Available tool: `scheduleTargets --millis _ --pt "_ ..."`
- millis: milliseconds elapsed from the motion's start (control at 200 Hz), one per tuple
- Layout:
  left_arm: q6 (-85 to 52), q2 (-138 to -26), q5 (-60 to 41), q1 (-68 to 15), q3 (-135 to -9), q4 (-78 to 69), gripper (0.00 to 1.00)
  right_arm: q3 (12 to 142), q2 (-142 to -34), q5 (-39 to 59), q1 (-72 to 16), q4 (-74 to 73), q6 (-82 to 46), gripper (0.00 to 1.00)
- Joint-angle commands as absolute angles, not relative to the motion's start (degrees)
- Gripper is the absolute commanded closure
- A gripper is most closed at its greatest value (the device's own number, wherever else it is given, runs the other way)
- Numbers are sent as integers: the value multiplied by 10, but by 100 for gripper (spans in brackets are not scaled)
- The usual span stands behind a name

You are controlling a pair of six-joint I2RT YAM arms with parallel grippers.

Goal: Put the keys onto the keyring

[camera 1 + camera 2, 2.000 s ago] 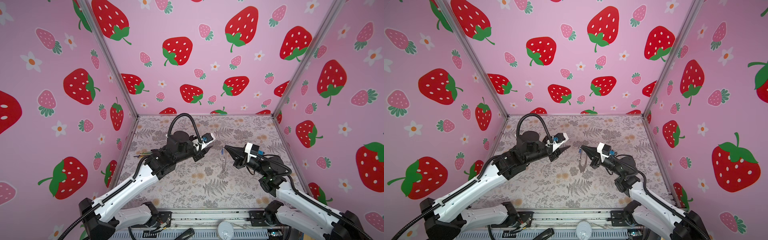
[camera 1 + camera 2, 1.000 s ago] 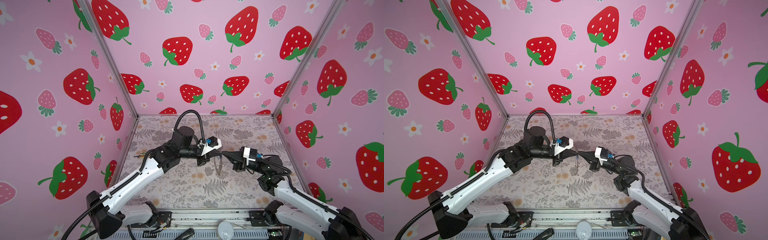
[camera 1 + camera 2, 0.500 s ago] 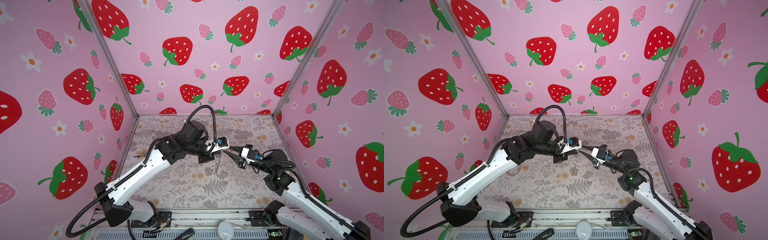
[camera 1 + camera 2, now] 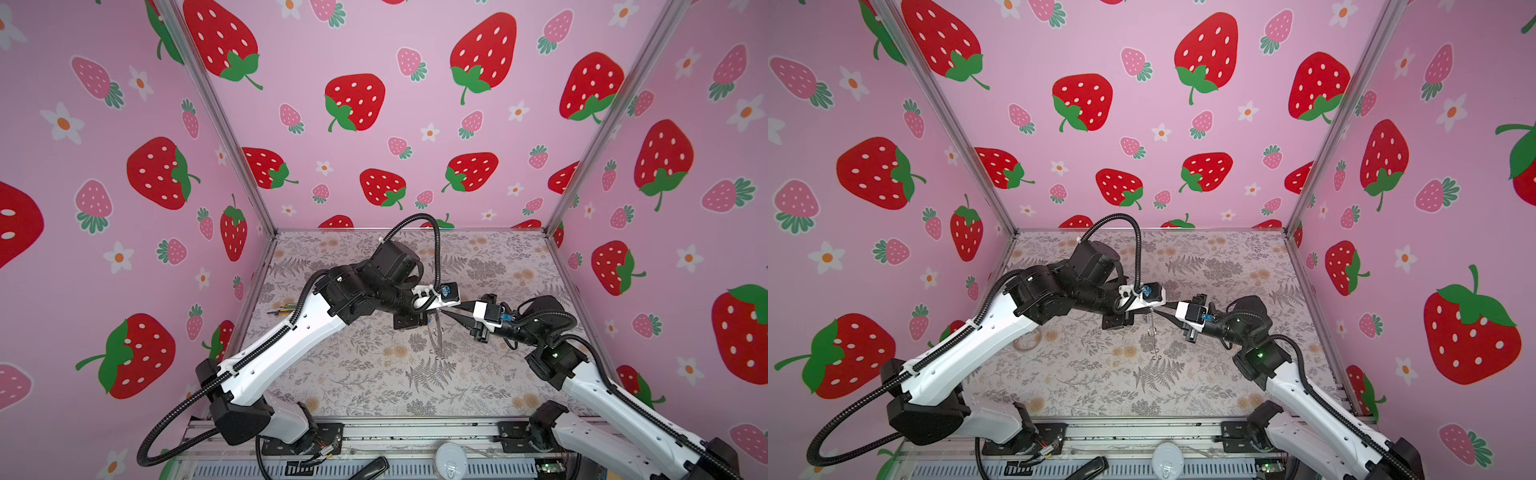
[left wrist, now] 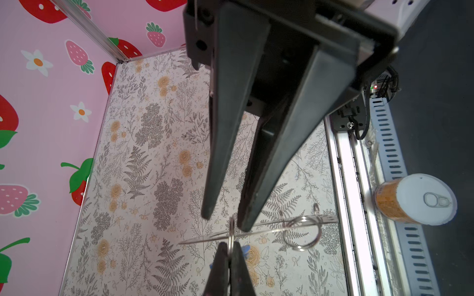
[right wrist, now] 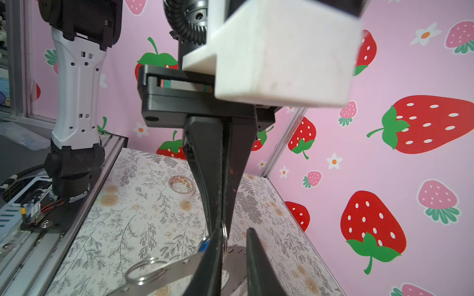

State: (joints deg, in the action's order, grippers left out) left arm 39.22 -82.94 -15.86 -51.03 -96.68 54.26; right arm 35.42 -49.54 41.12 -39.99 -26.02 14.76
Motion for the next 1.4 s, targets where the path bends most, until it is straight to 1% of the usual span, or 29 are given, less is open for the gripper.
scheduleTargets --millis 0,160,290,525,665,710,755,765,775,800,820,900,940,970,1035,1185,1396 --pt "409 -828 -163 -515 -993 552 100 363 -501 434 -400 -267 142 81" --pt "412 -825 -161 -519 -987 545 100 359 -505 436 -400 -281 131 84" --pt "419 -824 -165 -523 -987 544 100 359 -508 440 -399 -284 127 92" --pt "423 -807 -171 -525 -969 517 100 362 -516 451 -400 -279 120 93" --pt "424 -801 -175 -525 -962 504 100 363 -518 461 -400 -283 108 97" --pt "424 -797 -175 -525 -957 497 100 363 -518 463 -400 -286 104 100" --pt "421 -794 -168 -525 -950 489 100 362 -518 460 -400 -293 98 100" --pt "421 -793 -164 -525 -948 487 97 362 -518 459 -400 -295 97 100" --pt "420 -792 -161 -525 -947 486 90 361 -518 458 -399 -297 97 100" --pt "417 -790 -149 -525 -942 479 78 359 -518 454 -400 -302 94 100" --pt "414 -788 -139 -524 -936 474 70 356 -517 449 -400 -307 91 100" --pt "404 -770 -94 -519 -899 434 49 350 -510 430 -400 -326 81 100" --pt "397 -757 -82 -513 -877 412 41 346 -507 420 -400 -336 72 100" --pt "390 -747 -83 -507 -863 395 39 344 -505 418 -399 -345 68 100" --pt "371 -727 -83 -493 -836 362 38 336 -503 412 -400 -368 49 100" --pt "322 -693 -82 -477 -767 283 38 321 -498 391 -399 -433 7 100" --pt "273 -675 -156 -474 -712 233 47 307 -503 376 -400 -505 -28 100"
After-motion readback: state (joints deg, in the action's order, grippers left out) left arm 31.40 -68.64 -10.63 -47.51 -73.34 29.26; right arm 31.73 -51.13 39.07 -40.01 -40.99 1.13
